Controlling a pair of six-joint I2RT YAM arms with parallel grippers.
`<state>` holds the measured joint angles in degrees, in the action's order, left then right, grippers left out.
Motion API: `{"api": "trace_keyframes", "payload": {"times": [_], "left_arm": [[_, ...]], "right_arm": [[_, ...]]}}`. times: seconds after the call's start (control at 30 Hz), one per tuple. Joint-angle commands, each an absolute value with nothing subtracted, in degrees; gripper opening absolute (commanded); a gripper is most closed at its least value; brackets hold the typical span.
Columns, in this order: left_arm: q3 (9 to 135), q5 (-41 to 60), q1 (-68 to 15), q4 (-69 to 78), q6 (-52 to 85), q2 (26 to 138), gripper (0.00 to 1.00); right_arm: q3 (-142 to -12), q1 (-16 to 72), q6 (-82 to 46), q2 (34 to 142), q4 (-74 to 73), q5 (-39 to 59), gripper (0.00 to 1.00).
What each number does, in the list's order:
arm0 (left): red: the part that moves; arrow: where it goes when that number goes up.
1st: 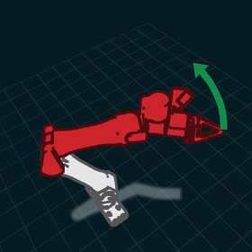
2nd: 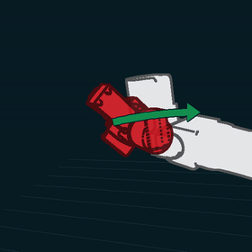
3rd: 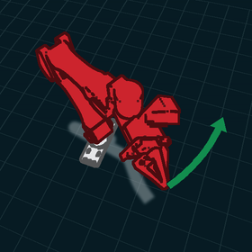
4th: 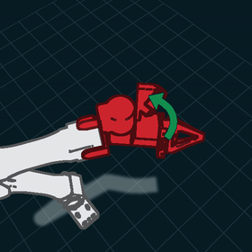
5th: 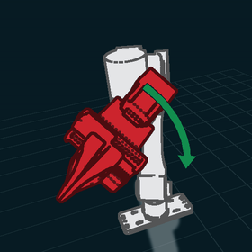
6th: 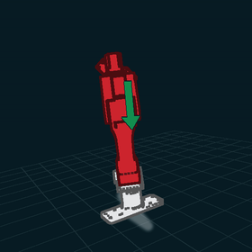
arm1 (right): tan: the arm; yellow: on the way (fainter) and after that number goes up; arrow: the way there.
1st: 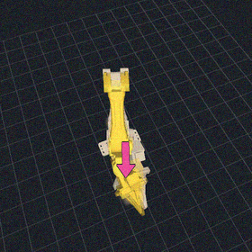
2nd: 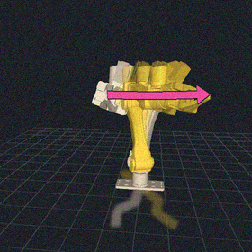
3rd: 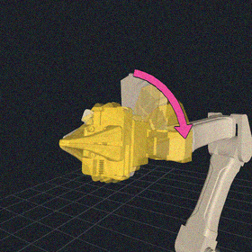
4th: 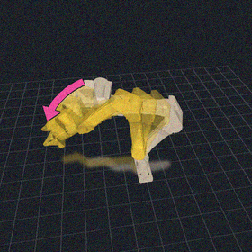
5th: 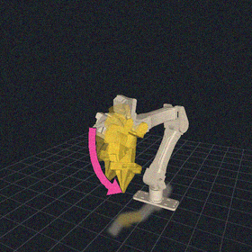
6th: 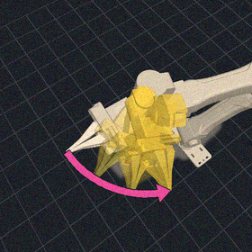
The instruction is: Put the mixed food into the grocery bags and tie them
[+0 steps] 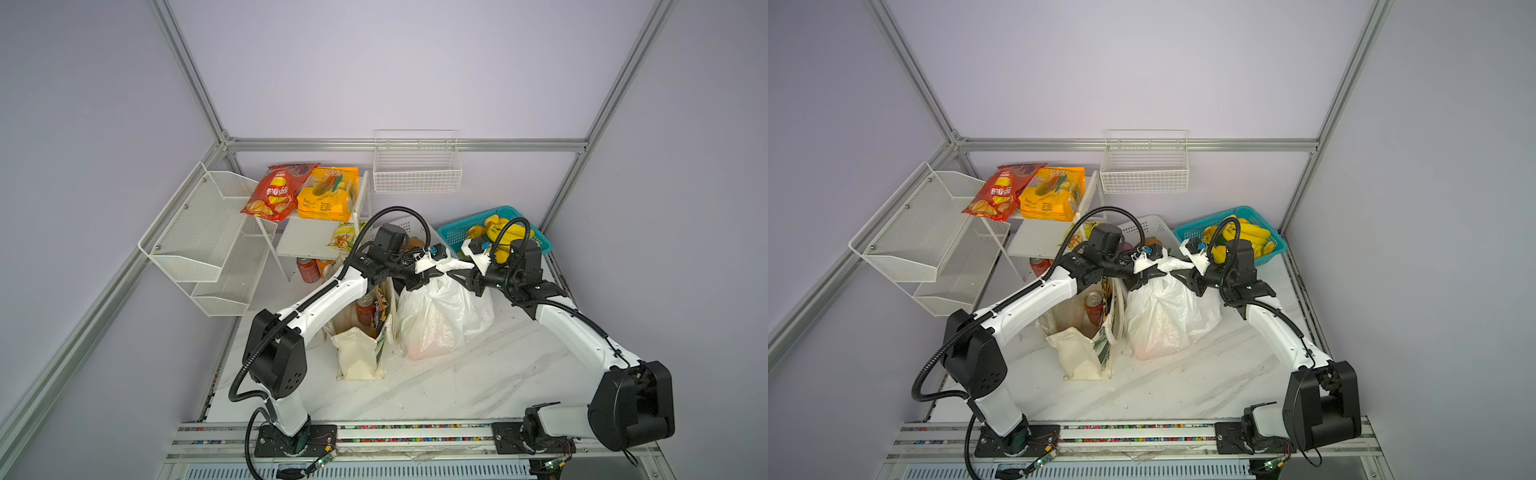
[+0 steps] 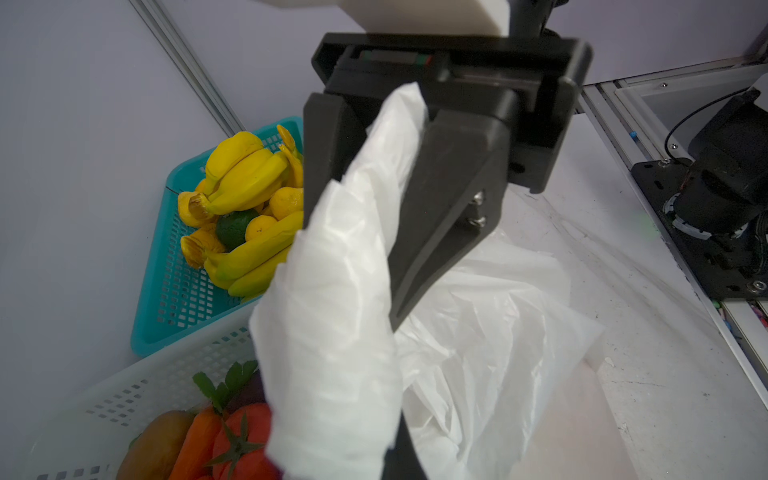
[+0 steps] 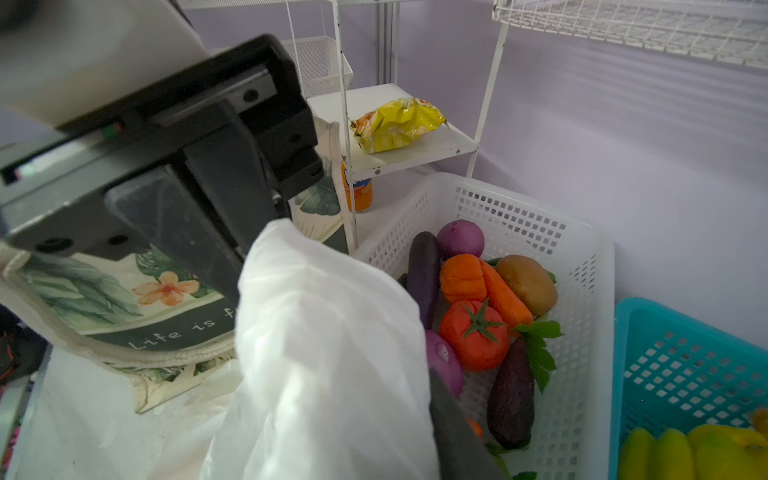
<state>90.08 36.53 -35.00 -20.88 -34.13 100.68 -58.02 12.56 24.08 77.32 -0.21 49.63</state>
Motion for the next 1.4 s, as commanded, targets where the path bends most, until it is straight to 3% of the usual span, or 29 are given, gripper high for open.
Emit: {"api": "trace_keyframes", "payload": {"times": [0.0, 0.1, 0.3, 0.4, 0.6, 1.13, 1.37], "left_arm": [[88.1, 36.1, -35.3, -20.8, -33.9, 98.0, 0.1], [87.6, 33.4, -35.3, -23.2, -34.5, 97.3, 0.21], [88.3, 28.7, -35.3, -26.3, -35.6, 98.2, 0.26], [89.6, 29.2, -35.3, -27.1, -34.4, 98.8, 0.22], [88.8, 30.0, -35.2, -24.1, -27.6, 96.4, 0.0], [82.3, 27.5, -35.1, -18.2, -9.3, 90.8, 0.0], [80.0, 33.3, -35.2, -16.5, -6.0, 90.1, 0.02]], "right_arm": [[-57.5, 12.9, 21.9, 75.9, -2.3, 50.5, 0.14], [-54.4, 12.9, 18.0, 72.8, -6.1, 48.7, 0.0], [-48.6, 13.0, 12.6, 66.5, -11.5, 47.0, 0.0], [-48.7, 13.1, 11.7, 66.1, -10.5, 45.6, 0.0], [-48.9, 15.2, 14.1, 66.4, -6.7, 38.1, 0.0], [-48.2, 20.8, 18.5, 66.5, -8.3, 23.7, 0.0], [-46.2, 21.5, 17.6, 64.0, -11.6, 22.3, 0.0]]}}
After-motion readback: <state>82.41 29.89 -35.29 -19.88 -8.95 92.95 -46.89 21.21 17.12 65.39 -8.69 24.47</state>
